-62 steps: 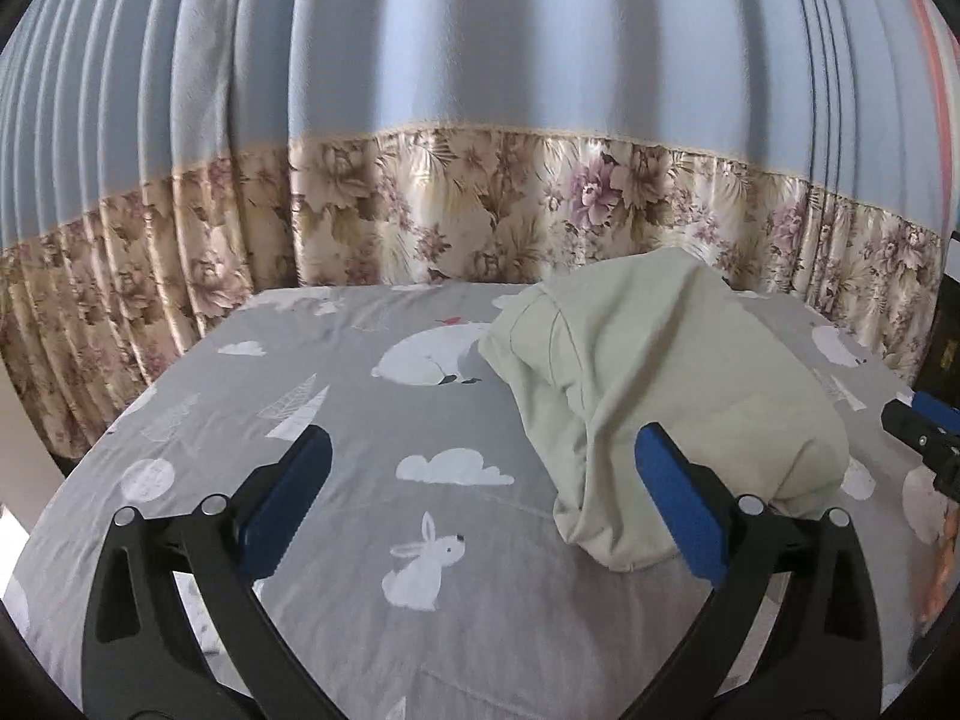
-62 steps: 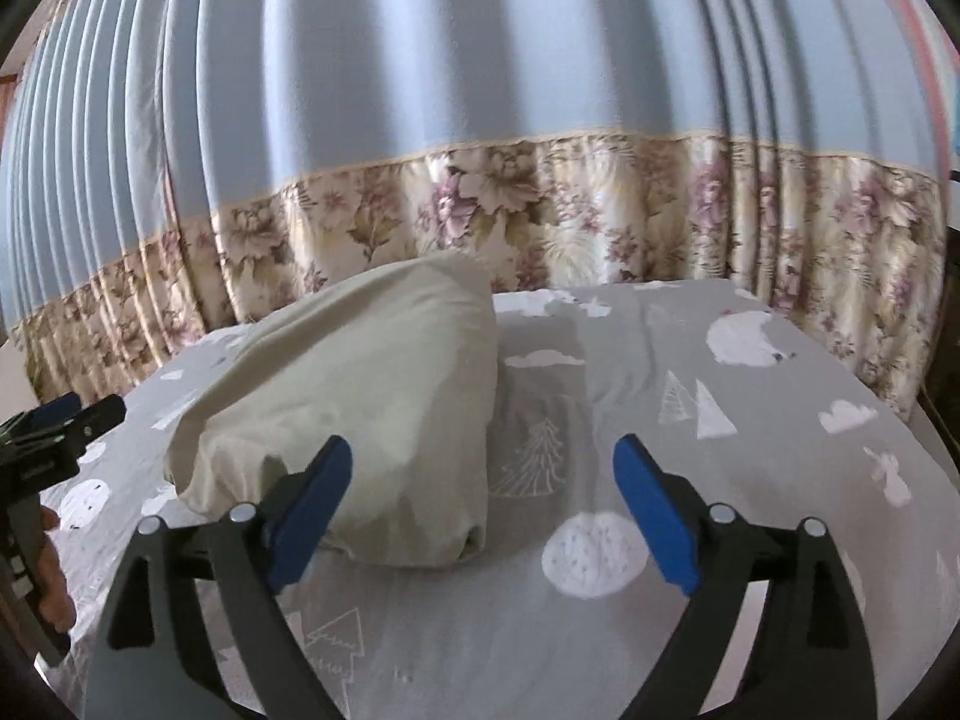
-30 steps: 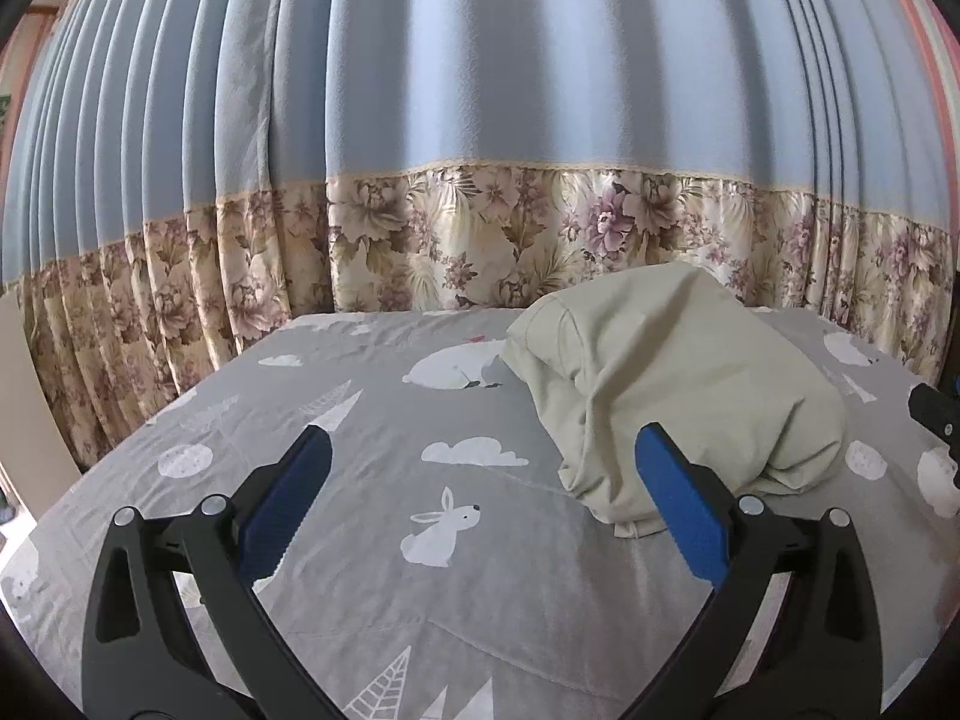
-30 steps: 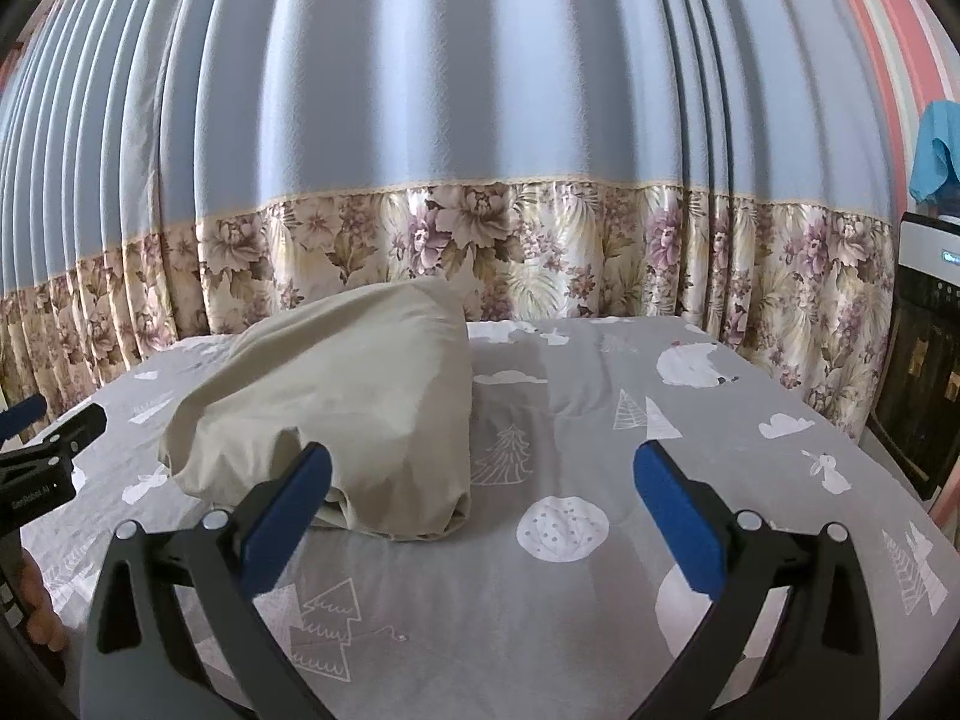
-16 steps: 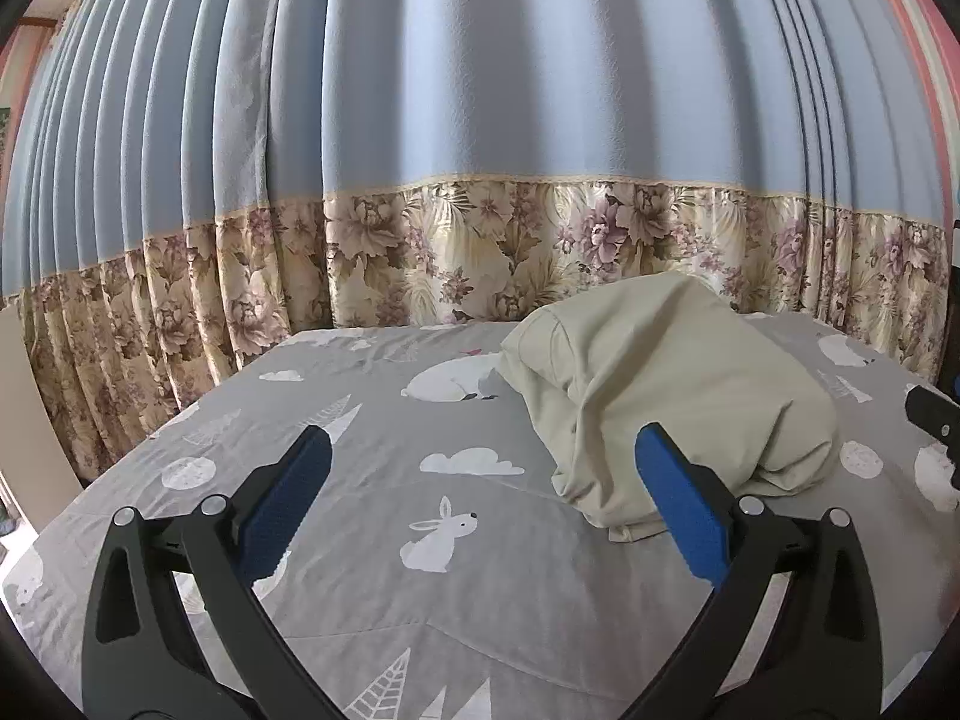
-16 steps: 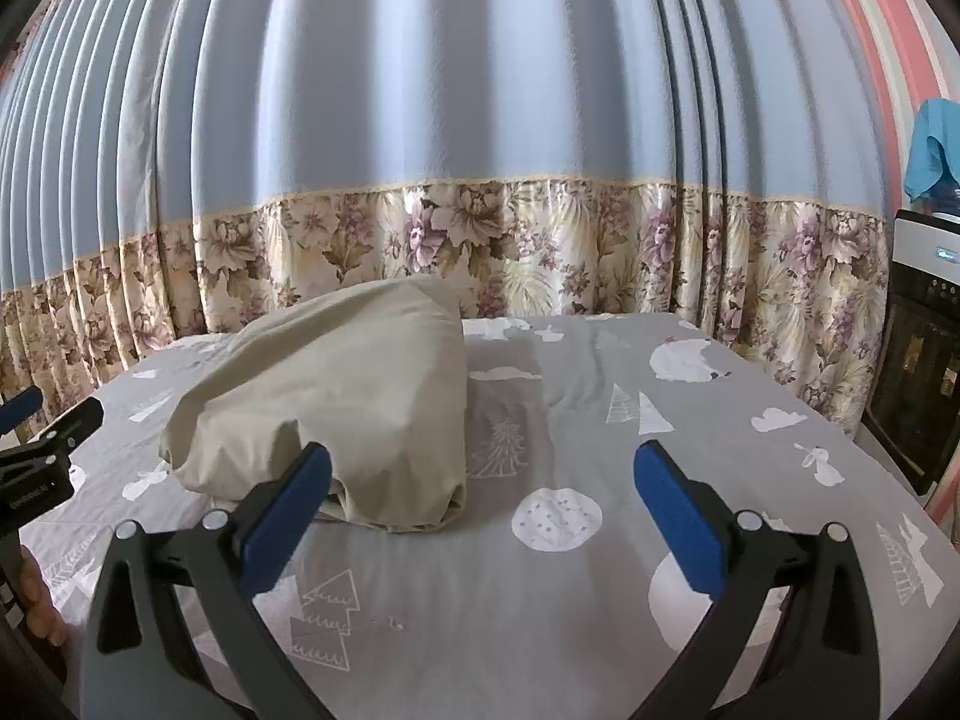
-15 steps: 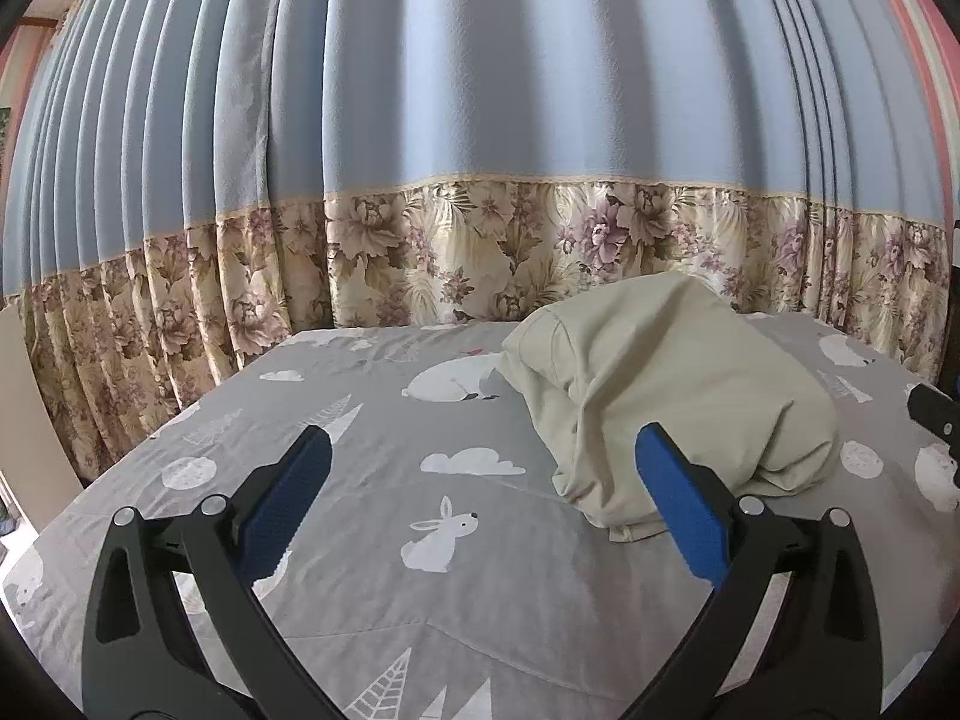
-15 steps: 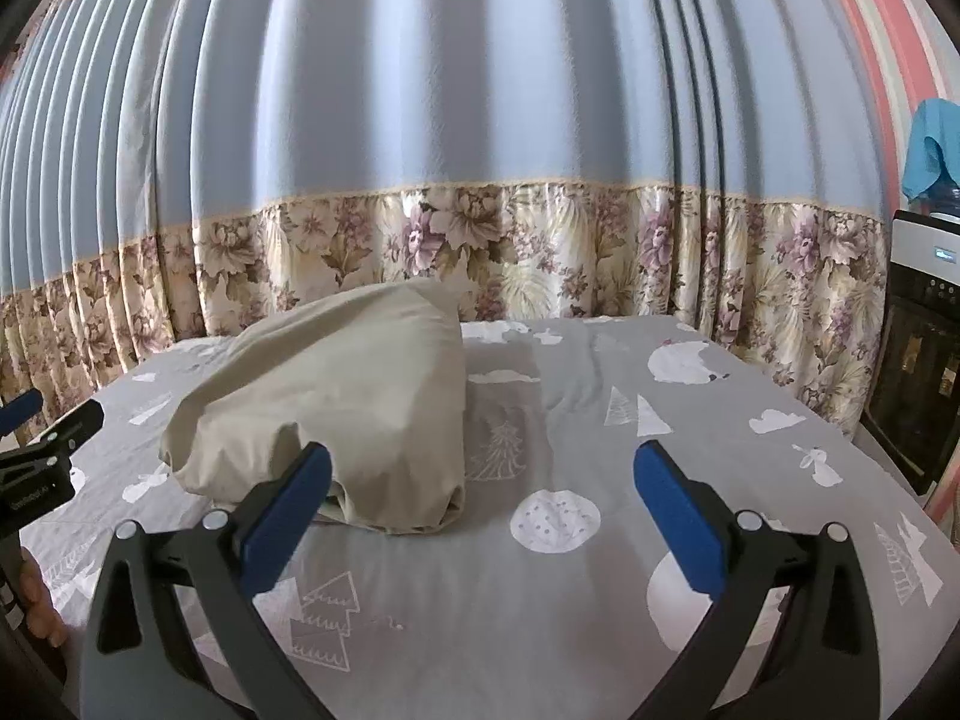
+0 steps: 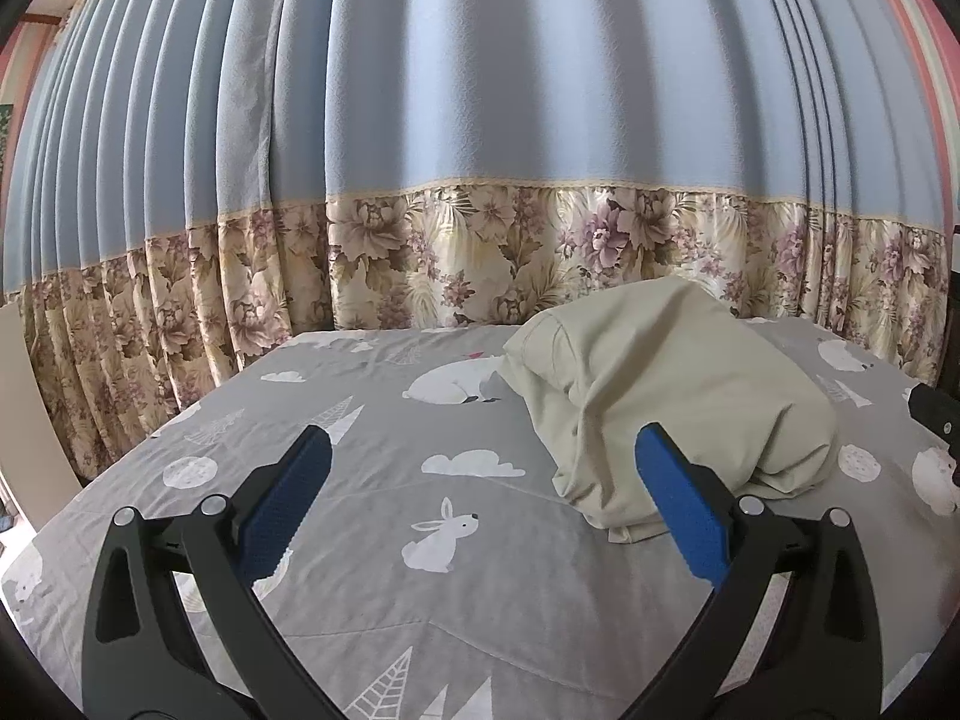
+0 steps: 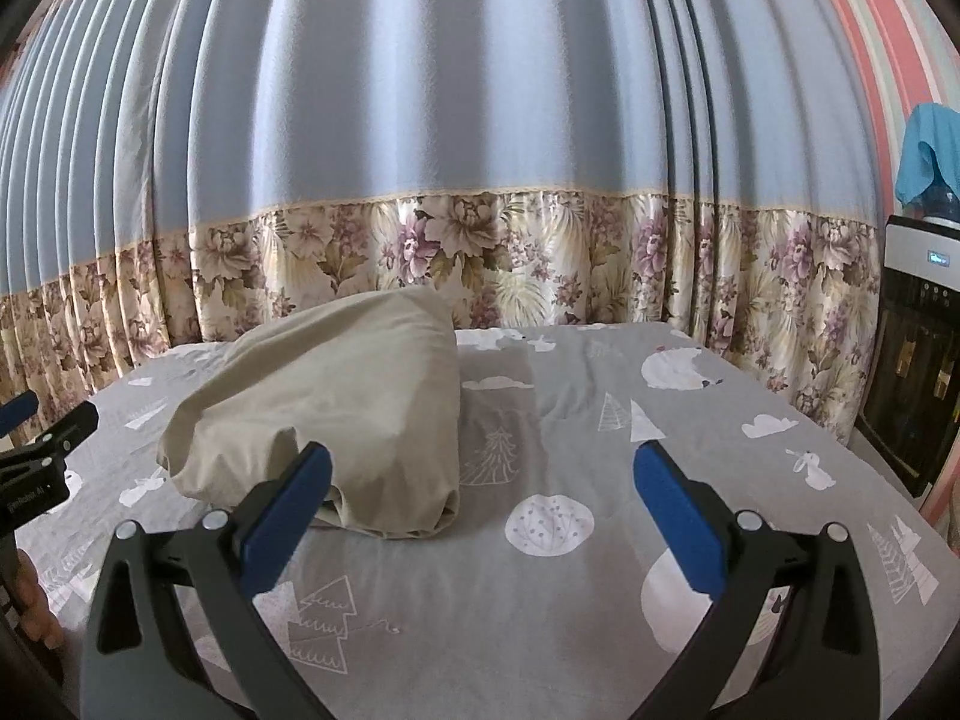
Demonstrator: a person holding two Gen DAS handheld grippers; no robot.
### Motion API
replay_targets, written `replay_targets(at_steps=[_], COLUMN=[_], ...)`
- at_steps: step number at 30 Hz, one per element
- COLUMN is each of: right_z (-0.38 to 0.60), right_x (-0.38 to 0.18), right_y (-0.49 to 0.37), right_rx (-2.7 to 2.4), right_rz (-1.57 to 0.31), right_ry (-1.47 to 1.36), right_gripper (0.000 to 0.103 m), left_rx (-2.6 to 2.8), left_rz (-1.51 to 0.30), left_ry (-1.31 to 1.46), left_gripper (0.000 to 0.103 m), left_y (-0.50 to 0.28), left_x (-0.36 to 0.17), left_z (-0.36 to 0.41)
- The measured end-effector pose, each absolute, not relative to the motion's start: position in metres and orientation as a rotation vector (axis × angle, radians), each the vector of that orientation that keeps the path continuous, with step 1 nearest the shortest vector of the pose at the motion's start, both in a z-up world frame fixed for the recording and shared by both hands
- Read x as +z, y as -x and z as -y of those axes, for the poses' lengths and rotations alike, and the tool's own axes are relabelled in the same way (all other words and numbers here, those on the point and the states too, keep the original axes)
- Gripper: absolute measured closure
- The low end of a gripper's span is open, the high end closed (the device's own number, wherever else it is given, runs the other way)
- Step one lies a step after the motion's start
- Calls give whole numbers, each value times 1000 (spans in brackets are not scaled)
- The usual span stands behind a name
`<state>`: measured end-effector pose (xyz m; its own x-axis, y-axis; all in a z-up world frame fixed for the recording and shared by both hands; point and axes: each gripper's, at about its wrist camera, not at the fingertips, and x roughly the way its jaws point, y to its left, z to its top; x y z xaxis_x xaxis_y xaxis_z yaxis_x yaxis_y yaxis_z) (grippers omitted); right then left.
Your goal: Fold large clothes
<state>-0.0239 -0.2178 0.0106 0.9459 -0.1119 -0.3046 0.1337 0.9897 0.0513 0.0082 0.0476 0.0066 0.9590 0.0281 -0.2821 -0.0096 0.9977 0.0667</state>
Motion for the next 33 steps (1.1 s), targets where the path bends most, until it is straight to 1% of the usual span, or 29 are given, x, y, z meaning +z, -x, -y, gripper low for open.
replay_targets(at_steps=[33], right_z=[217], right_x=[12], right_y=[24], right_rx=[-118], right_rz=[-300], right_ry=[-65], right_gripper=[2], left_rx=[18], left_rz=[-290], left_ry=[-68], left_gripper=[3], left_y=[-9], left_x=[7], left_z=[-47])
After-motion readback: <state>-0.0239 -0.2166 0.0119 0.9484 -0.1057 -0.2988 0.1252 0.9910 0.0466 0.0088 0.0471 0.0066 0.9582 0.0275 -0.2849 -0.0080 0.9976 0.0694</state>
